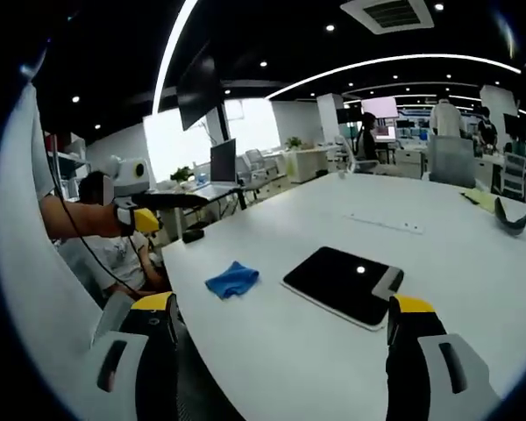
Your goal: Wipe the mirror surface with the cleaning cloth until all visible marks leave the cleaned area.
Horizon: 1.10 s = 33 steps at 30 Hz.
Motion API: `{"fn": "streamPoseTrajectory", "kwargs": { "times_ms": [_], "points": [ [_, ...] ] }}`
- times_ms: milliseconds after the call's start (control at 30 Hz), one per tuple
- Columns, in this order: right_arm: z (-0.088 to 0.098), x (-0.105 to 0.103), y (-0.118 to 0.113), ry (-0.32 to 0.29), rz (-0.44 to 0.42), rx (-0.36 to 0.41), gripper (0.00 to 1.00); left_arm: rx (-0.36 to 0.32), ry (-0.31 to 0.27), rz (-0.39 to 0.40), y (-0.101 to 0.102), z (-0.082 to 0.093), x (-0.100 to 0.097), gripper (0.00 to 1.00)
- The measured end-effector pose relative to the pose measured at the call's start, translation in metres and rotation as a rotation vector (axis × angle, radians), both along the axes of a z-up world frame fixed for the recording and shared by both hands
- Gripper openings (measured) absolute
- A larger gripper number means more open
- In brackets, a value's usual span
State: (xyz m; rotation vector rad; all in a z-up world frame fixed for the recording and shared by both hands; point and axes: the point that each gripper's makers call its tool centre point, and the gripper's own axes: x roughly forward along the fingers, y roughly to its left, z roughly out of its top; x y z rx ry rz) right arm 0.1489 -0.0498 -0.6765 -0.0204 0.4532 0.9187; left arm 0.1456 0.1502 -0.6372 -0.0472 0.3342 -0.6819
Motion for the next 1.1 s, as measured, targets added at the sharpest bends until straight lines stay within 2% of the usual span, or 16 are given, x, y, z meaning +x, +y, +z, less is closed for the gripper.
{"fn": "streamPoseTrajectory", "kwargs": {
  "times_ms": [333, 433, 1100],
  "points": [
    [-0.0003, 0.0001, -0.0020, 0.007, -0.008, 0.009, 1.00, -0.014, -0.003, -0.007, -0.0028, 0.0020, 0.0003, 1.00],
    [0.0030, 0.0021, -0.0019, 0.012, -0.024, 0.038, 1.00, -0.009, -0.004, -0.008, -0.0027, 0.0019, 0.0003, 1.00],
    [0.0021, 0.0050, 0.0001, 0.017, -0.024, 0.020, 1.00, -0.015, 0.001, -0.008, 0.0020, -0.0003, 0.0043, 1.00]
  ]
}}
